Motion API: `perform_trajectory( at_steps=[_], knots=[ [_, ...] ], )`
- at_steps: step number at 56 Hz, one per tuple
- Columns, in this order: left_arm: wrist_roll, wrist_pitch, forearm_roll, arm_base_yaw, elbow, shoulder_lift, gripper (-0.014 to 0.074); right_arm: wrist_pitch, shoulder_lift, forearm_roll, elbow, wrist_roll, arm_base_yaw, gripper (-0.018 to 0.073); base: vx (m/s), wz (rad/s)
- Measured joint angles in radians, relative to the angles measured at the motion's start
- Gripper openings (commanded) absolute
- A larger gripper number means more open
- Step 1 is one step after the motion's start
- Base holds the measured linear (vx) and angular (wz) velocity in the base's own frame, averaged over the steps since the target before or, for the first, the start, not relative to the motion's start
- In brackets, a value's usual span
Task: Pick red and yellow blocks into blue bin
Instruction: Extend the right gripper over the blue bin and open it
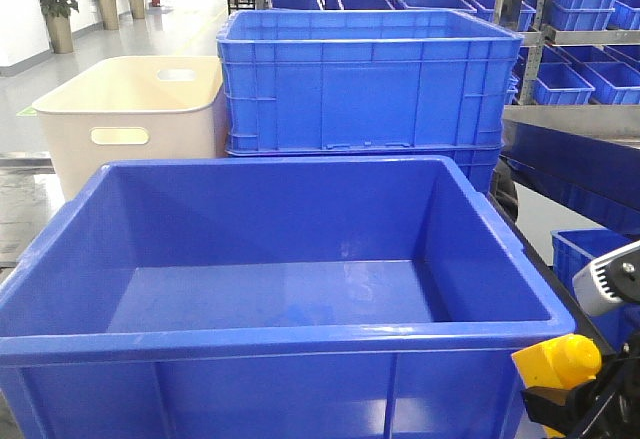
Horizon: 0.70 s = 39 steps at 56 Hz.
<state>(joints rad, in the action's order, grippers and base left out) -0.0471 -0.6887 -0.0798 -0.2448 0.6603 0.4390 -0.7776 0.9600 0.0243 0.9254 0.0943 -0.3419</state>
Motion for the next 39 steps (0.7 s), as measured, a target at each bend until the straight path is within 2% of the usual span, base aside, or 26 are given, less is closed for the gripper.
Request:
perform_trajectory(
  at_steps=[26,39],
  knots=[
    [0.0,0.0,0.0,0.0,0.0,0.0,0.0224,-0.021,-0.001,0.017,0.009,0.0,0.0,0.0307,0.0,0.0],
    [0.0,0.0,0.0,0.0,0.0,0.0,0.0224,-0.063,-0.06,0.088,0.136,0.011,0.0,0.0307,0.0,0.0]
  ],
)
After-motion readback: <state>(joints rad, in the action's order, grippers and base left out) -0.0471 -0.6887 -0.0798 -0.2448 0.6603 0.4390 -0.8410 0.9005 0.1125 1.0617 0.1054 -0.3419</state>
